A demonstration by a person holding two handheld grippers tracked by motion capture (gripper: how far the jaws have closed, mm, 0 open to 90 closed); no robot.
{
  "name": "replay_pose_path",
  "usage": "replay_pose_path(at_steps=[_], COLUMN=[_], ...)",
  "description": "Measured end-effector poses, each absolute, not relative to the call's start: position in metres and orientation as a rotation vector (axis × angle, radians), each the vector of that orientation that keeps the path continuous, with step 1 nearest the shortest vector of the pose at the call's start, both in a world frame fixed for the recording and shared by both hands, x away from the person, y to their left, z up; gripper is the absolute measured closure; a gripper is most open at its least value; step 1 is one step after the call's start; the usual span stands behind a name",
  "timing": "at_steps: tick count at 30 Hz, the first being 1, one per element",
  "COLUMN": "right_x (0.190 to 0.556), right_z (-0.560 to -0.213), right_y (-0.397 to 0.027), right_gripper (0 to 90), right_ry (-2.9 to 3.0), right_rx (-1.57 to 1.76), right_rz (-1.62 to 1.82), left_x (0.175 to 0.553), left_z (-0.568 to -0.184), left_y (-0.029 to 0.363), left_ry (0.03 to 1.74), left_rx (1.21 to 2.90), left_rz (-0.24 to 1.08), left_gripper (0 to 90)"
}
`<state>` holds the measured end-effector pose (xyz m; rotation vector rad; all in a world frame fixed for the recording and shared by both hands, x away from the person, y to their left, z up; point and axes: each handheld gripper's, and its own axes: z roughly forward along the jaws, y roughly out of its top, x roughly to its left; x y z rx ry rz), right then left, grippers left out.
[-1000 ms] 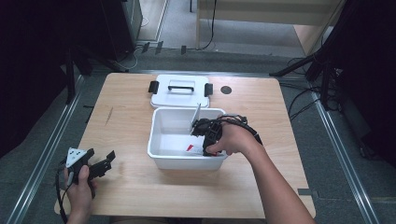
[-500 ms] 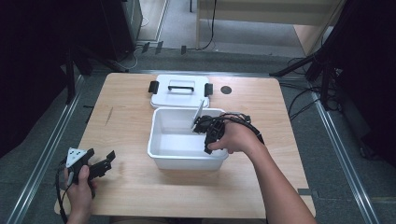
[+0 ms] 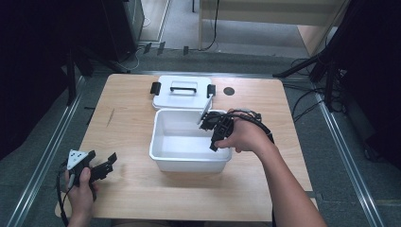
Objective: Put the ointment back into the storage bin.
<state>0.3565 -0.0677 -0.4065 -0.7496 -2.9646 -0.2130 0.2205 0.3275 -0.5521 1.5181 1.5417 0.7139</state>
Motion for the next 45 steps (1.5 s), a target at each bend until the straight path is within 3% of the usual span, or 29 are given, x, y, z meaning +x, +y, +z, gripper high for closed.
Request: replay_pose_path(at_steps=[27, 42, 45], right_x=[0.358, 0.360, 0.361], right_z=[-0.365, -0.369, -0.379], right_y=[-0.110, -0.138, -0.147], right_gripper=[84.0, 81.9, 77.1], right_ry=[-2.989, -2.977, -2.963], right_rx=[-0.883, -0.988, -1.021], right_rz=[-0.348, -0.354, -0.352], left_x=[0.221, 0.221, 0.221], left_z=[-0.552, -0.552, -0.552], left_y=[0.327, 0.327, 0.327], left_ry=[1.541, 1.541, 1.542], left_rx=[1.521, 1.520, 1.520], left_rz=[0.716, 0.718, 0.717], left_gripper=[14.8, 14.8, 14.8])
